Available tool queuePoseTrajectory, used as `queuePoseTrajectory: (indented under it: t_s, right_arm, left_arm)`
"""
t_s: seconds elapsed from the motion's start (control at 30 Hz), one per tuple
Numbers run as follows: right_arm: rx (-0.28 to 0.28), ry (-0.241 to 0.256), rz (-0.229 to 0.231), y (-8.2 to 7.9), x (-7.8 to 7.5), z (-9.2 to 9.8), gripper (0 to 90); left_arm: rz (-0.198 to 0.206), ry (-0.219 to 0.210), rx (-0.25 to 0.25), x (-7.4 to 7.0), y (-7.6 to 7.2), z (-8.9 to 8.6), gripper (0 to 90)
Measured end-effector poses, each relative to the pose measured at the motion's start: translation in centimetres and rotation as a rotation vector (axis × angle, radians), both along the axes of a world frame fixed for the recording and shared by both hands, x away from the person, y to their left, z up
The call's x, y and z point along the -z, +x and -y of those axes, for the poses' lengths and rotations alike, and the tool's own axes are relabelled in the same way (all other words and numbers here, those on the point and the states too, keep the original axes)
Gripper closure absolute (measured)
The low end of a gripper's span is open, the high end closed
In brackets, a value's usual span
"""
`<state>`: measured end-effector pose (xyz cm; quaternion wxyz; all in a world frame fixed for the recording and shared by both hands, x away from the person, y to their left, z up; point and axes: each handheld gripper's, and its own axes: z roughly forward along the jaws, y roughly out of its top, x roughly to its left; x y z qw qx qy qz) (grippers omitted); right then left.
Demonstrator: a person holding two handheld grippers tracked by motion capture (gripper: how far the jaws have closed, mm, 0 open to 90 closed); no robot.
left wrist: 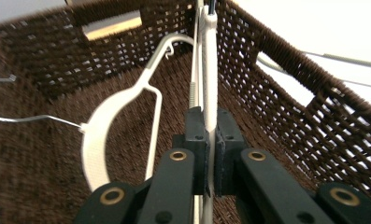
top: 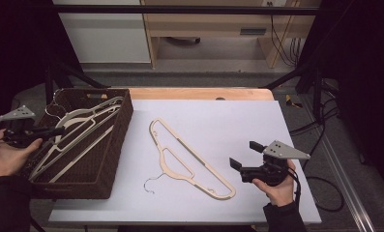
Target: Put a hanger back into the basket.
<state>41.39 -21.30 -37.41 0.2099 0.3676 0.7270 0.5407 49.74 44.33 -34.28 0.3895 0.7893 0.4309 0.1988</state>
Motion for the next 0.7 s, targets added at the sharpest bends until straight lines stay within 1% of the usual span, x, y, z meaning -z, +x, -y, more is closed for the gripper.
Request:
queuePoseTrajectory:
  t_s: [0.07,0.13,0.23,0.27,0.3,0.33,0.4,0.43,0.47,0.57,0.6,0.67,0.7]
  right_arm:
    - [-0.001,-0.002,-0.001,0.0,0.0,0.0,8.5]
    - [-0.002,-0.003,-0.001,0.0,0.0,-0.1,8.3]
    - [-0.001,-0.004,-0.003,0.0,0.1,-0.2,8.3]
    - [-0.001,-0.006,-0.002,0.1,0.1,-0.3,8.3]
    - [-0.002,-0.006,-0.001,0.1,0.1,-0.3,8.3]
    - [-0.007,-0.01,0.001,0.1,0.1,-0.3,8.3]
    - [-0.004,-0.009,0.002,0.1,0.0,-0.4,8.4]
    - [-0.005,-0.009,0.002,0.1,0.0,-0.4,8.4]
    - [-0.001,-0.005,-0.001,0.0,0.0,-0.4,8.4]
    - [-0.008,-0.013,0.002,0.1,0.0,-0.5,8.5]
    - [-0.009,-0.012,0.003,0.1,0.0,-0.5,8.4]
    - [-0.007,-0.011,-0.001,0.1,0.0,-0.7,8.5]
    - [-0.007,-0.008,-0.001,0.2,0.1,-0.8,8.5]
  left_arm:
    - [-0.01,-0.004,-0.008,0.6,0.1,0.3,86.4]
    - [-0.026,-0.019,-0.025,1.1,0.2,0.3,86.4]
    - [-0.062,-0.018,-0.043,2.0,0.6,0.3,86.1]
    - [-0.089,-0.009,-0.048,2.3,0.8,0.3,85.9]
    - [-0.099,-0.006,-0.055,2.5,0.9,0.3,85.8]
    - [-0.11,-0.014,-0.066,2.8,0.9,0.1,85.8]
    - [-0.13,-0.055,-0.098,3.2,0.9,-0.3,85.2]
    - [-0.142,-0.065,-0.11,3.5,1.0,-0.5,85.0]
    - [-0.16,-0.051,-0.118,3.7,1.0,-0.6,84.6]
    - [-0.152,-0.032,-0.163,3.8,1.0,-0.8,83.5]
    - [-0.138,-0.002,-0.196,3.7,0.9,-0.7,82.6]
    - [-0.108,0.017,-0.247,3.3,0.7,-0.7,74.6]
    - [-0.092,0.04,-0.259,3.1,0.4,-0.9,72.7]
